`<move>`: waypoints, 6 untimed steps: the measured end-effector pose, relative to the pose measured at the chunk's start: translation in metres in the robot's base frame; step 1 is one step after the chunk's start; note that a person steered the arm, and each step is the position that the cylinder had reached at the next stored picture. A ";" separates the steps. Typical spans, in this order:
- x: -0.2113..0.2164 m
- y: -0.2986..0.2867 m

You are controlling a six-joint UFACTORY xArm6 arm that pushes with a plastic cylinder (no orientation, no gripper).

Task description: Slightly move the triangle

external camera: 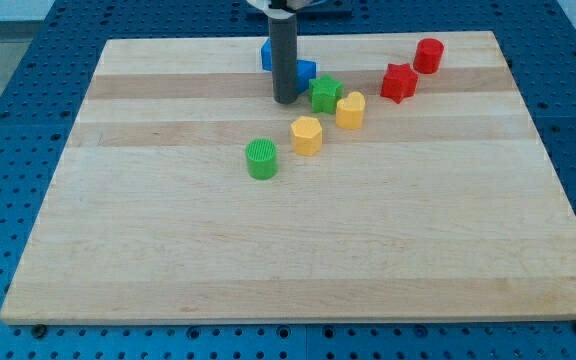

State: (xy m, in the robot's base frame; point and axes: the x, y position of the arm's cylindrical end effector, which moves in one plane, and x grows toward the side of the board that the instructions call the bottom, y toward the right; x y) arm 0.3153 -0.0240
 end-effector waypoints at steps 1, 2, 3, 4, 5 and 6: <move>-0.014 0.000; -0.023 0.001; -0.040 0.001; -0.038 -0.003; -0.016 -0.025; 0.005 -0.080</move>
